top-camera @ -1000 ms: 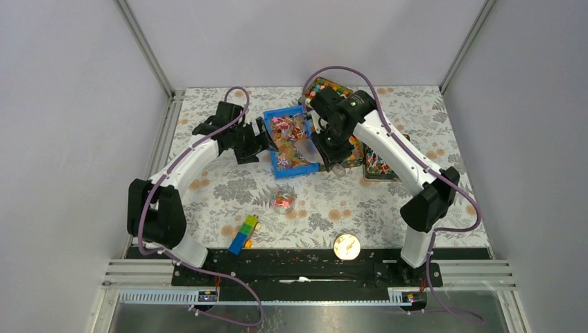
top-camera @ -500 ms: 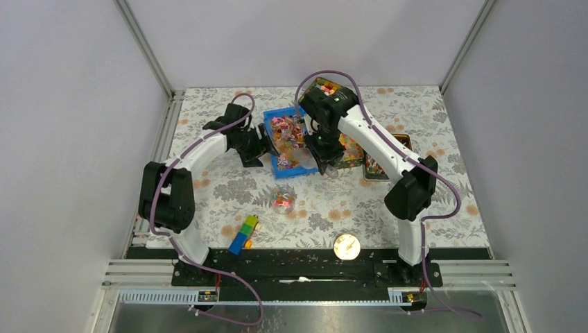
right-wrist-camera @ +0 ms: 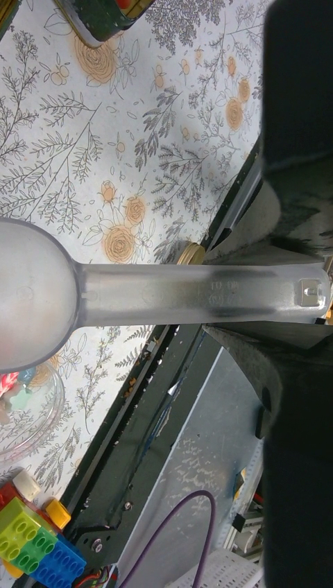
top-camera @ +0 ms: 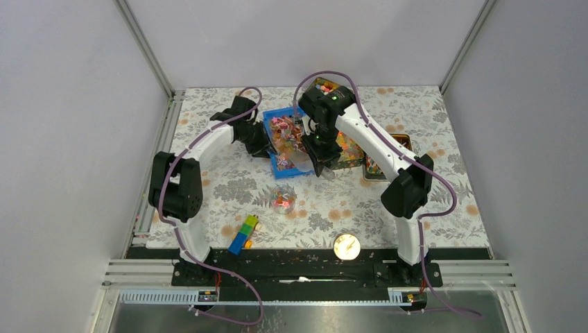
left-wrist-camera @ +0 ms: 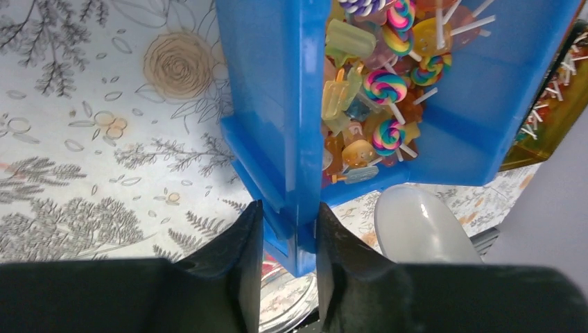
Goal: Pack the candies
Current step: Move the storage box to the center of the board.
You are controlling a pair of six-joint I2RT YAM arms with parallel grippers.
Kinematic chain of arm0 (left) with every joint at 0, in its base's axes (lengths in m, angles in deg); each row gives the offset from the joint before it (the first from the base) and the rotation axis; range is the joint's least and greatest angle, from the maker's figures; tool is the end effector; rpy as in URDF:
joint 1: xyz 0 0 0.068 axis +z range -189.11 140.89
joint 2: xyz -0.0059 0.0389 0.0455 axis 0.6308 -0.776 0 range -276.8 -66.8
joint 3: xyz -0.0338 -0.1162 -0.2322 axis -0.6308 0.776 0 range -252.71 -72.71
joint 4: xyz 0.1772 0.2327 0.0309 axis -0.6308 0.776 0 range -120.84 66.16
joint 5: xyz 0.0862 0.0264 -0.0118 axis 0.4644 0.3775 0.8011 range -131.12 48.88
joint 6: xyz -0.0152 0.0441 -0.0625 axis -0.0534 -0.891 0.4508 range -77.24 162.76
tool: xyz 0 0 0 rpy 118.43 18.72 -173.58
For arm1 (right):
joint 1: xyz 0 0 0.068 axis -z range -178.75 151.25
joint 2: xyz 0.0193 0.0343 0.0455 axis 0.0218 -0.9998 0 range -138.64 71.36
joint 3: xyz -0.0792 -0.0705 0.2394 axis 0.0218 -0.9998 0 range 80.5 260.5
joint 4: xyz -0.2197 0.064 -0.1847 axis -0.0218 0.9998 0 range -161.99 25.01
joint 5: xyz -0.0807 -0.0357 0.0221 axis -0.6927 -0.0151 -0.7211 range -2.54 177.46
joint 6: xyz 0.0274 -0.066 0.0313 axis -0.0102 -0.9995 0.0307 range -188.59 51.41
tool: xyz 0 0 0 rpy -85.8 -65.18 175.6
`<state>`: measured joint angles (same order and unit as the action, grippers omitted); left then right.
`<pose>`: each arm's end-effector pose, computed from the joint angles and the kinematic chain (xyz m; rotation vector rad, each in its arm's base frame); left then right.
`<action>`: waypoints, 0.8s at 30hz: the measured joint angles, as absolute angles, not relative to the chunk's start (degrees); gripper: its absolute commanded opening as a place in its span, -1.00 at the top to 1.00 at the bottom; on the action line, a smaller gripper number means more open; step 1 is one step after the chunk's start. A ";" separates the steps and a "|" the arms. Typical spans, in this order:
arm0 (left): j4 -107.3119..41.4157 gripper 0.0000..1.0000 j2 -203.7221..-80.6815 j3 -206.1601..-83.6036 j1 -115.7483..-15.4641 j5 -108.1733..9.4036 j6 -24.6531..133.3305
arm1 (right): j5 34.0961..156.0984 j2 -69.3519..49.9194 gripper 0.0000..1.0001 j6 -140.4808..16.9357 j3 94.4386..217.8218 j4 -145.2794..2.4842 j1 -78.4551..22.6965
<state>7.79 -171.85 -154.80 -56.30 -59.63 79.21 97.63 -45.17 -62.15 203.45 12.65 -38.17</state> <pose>0.4061 -0.1479 0.1830 -0.3489 2.7356 -0.7153 0.3266 0.2837 0.2936 -0.8779 2.8685 0.3664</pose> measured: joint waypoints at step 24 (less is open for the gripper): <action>13.67 0.97 -169.80 -155.56 -62.05 -52.54 75.82 | 100.73 -44.66 1.00 -61.80 194.86 12.60 -38.39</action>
